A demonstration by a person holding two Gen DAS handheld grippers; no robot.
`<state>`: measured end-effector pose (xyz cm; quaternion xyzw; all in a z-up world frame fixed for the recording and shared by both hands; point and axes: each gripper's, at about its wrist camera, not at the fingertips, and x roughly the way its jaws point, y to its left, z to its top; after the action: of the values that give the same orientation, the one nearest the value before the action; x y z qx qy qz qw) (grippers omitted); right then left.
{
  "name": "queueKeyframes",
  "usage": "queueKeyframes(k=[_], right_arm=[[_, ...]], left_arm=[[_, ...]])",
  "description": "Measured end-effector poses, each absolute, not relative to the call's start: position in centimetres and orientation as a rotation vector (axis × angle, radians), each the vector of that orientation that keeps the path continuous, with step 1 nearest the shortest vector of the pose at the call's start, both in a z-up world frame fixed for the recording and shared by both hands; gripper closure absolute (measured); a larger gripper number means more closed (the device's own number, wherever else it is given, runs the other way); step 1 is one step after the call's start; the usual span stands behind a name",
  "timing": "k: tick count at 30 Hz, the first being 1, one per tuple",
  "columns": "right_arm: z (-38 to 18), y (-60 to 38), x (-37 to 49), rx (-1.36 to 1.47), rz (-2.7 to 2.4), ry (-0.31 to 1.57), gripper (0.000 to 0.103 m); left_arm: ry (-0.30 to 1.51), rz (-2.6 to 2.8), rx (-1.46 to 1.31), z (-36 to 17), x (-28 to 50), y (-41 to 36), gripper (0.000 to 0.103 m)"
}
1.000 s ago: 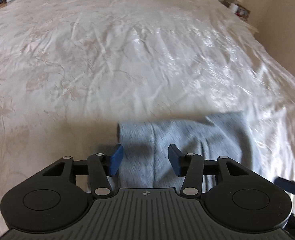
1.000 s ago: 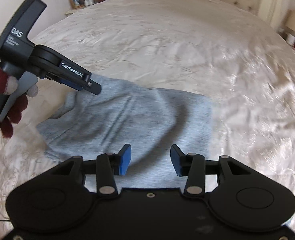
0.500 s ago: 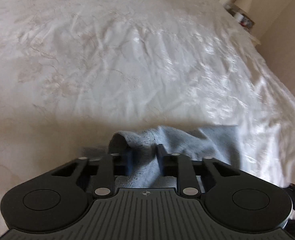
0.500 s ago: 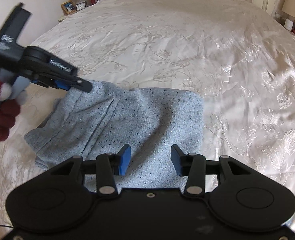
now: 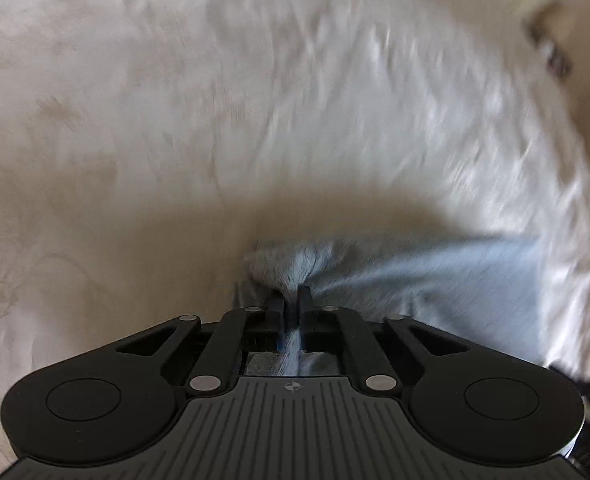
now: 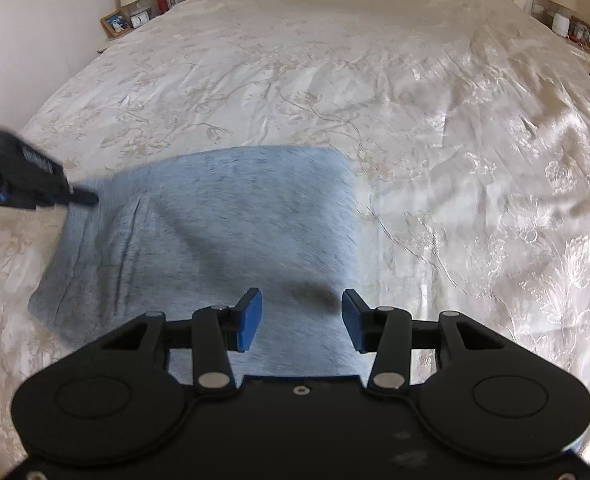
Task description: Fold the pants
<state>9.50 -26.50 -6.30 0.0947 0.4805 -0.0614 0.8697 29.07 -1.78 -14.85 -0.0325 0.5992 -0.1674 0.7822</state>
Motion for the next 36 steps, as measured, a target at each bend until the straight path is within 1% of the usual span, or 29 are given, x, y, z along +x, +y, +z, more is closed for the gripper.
queueKeyframes(k=[3,4,6,9,13,16,18,20,21,22,23,26,28,32,36], right_arm=[[-6.0,-27.2,9.4,0.223,-0.162,1.003,0.056],[-5.8,-27.4,9.3,0.233,-0.170,0.999,0.056],[-5.5,-27.6,9.1,0.237,-0.173,0.992,0.056],[-5.1,-27.4,9.1,0.217,-0.157,0.981,0.056],[-5.1,-26.4,8.5,0.252,-0.079,0.966,0.056],[-6.2,-26.0,7.4,0.301,-0.049,0.994,0.056],[-7.7,-26.1,6.3,0.300,-0.087,1.054,0.056],[-9.2,-26.4,5.2,0.303,-0.120,1.115,0.059],[-9.9,-26.5,4.4,0.298,-0.135,1.140,0.059],[-10.5,-26.7,3.7,0.294,-0.146,1.164,0.059],[-10.9,-26.8,3.1,0.295,-0.156,1.181,0.059],[-11.1,-27.9,1.6,0.322,-0.197,1.202,0.058],[-10.5,-28.7,0.9,0.353,-0.222,1.191,0.059],[-8.1,-30.8,0.3,0.410,-0.288,1.111,0.058],[-5.8,-31.8,1.7,0.437,-0.287,1.019,0.058]], left_arm=[[1.321,-0.405,-0.066,-15.0,30.6,-2.0,0.090],[1.309,-0.422,-0.046,-14.4,30.8,-2.1,0.083],[1.255,-0.437,0.029,-12.8,30.6,-2.1,0.076],[1.163,-0.385,0.159,-10.7,29.6,-1.8,0.076],[1.122,-0.446,0.063,-9.2,27.0,-0.8,0.076],[1.167,-0.505,0.019,-10.4,24.1,-0.9,0.076],[1.244,-0.521,0.041,-12.6,21.9,-1.1,0.076],[1.293,-0.512,0.120,-15.2,19.5,-1.4,0.075],[1.291,-0.504,0.169,-15.8,18.9,-1.5,0.071],[1.296,-0.488,0.225,-16.6,18.2,-1.5,0.063],[1.303,-0.477,0.236,-16.9,17.8,-1.5,0.062],[1.290,-0.460,0.197,-16.2,17.8,-0.9,0.061],[1.247,-0.450,0.200,-14.9,18.0,-1.0,0.062],[1.134,-0.464,0.204,-11.6,18.3,-1.1,0.062],[1.080,-0.471,0.177,-10.1,20.1,-2.3,0.062]])
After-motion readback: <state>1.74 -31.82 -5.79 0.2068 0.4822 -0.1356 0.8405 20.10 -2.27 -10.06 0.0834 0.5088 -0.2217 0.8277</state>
